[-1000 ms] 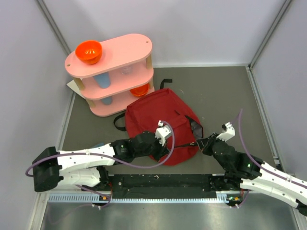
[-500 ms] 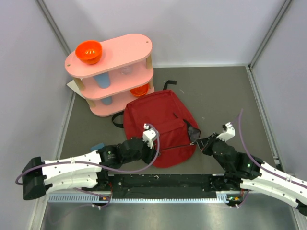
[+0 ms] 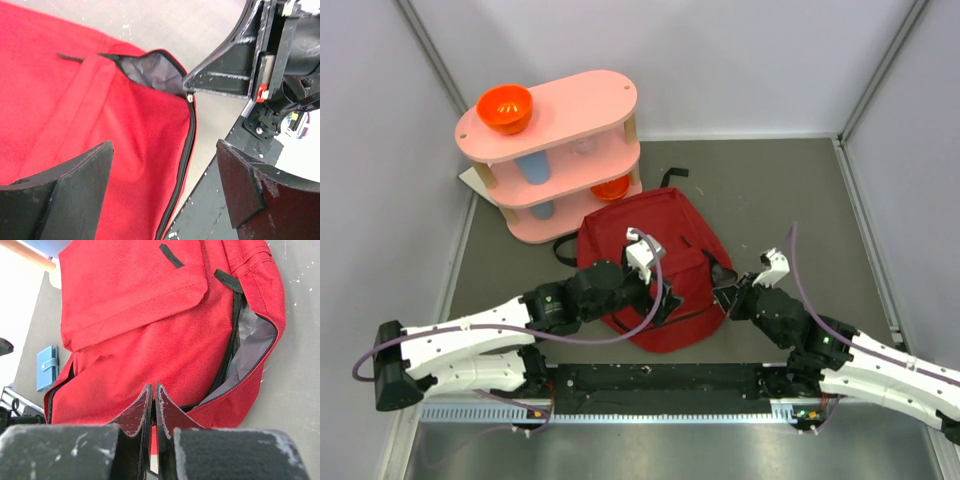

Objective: Pack the student bag
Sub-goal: Zip the student bag at the center of the board.

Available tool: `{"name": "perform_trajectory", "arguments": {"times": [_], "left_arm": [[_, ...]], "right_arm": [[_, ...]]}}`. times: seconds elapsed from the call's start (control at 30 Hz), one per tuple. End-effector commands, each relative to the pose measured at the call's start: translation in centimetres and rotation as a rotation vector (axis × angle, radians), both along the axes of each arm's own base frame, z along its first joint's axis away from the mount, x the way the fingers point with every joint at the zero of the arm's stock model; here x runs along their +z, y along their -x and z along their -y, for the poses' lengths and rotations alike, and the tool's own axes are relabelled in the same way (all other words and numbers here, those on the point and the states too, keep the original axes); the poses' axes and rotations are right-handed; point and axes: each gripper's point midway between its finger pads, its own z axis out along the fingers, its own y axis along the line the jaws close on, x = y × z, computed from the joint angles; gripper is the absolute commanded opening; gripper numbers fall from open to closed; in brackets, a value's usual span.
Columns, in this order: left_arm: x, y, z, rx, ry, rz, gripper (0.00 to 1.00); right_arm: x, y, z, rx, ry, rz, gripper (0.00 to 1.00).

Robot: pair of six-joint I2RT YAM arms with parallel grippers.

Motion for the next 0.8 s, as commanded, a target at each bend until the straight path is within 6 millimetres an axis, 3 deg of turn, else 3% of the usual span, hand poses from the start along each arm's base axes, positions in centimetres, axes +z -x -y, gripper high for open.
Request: {"name": "perform_trajectory", "arguments": {"times": [0.0, 0.23, 0.6, 0.77], "left_arm": [[1.0, -1.0, 2.8, -0.066, -0.021, 0.082, 0.89], [-2.5, 0.8, 5.4, -0.198, -0.059, -0.013, 0.89], [-5.3, 1.9, 8.1, -0.295, -0.068, -0.084, 0.88], [-6.9, 2.5, 9.0, -0.306, -0.075, -0.143, 0.78]], "right_arm": [[3.9, -1.0, -0.6, -0.02, -0.087, 0.079, 0.0], [4.1, -1.2, 0.6, -0.08, -0.106, 0.069, 0.0], [3.1, -1.1, 1.3, -0.099, -0.081, 0.045, 0.0], [2.7, -1.0, 1.4, -0.099, -0.068, 0.038, 0.0]]}}
